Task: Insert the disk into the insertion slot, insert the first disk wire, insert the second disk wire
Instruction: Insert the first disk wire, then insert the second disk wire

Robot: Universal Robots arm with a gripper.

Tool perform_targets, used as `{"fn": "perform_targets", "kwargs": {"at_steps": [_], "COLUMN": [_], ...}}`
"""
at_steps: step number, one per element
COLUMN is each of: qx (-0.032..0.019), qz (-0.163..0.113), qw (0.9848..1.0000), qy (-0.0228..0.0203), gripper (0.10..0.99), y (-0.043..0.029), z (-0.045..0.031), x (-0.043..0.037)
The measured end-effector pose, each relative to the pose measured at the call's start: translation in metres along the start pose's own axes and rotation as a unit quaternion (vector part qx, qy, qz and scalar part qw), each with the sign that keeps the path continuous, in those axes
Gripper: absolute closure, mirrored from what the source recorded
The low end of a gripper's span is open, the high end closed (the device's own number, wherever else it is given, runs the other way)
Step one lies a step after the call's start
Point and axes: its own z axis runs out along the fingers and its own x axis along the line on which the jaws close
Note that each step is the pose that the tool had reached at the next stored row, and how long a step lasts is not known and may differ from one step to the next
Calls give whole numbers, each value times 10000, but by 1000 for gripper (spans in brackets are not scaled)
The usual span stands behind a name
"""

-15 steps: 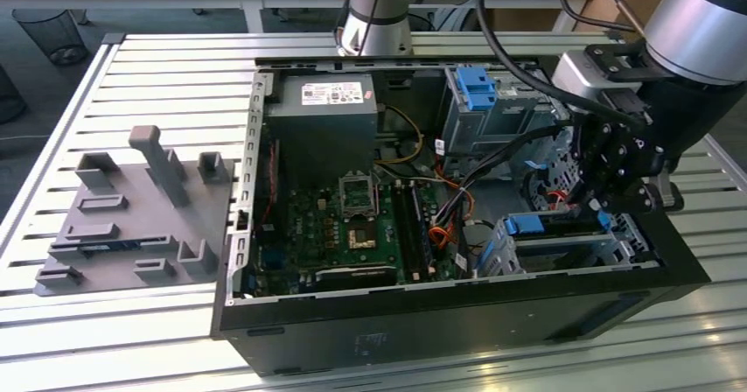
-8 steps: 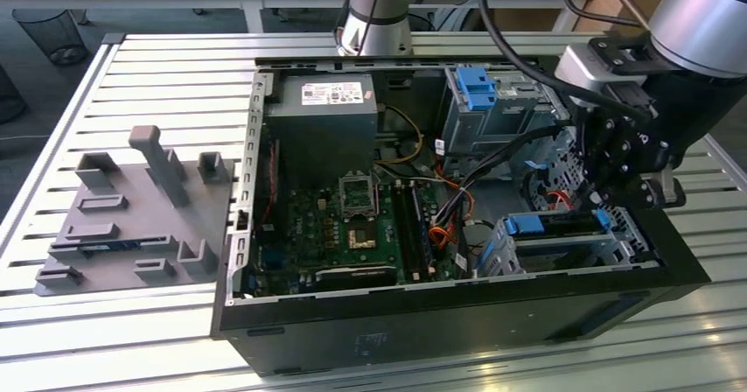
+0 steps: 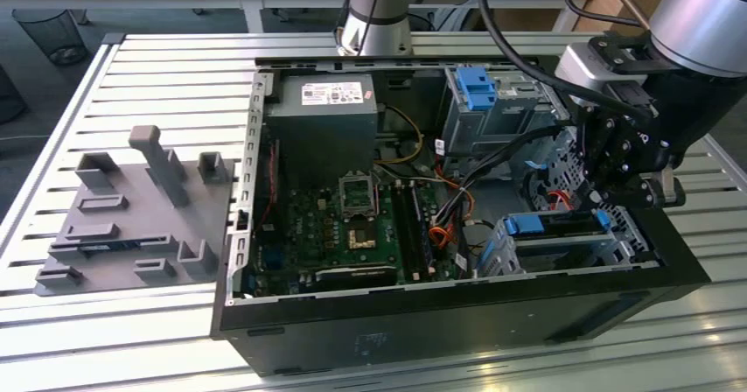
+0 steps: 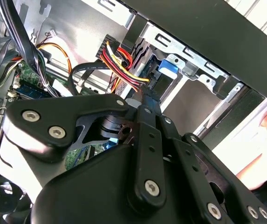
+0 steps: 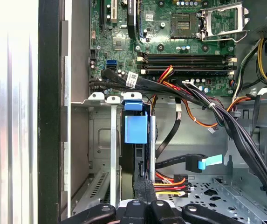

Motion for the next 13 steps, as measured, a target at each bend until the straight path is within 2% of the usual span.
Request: {"fn": "perform_targets", "kwargs": {"at_steps": [13], "qx": [0], "qz": [0], "qw": [10000], "qy": [0], "gripper": [980], "y": [32], "z": [0], "x": [0]}}
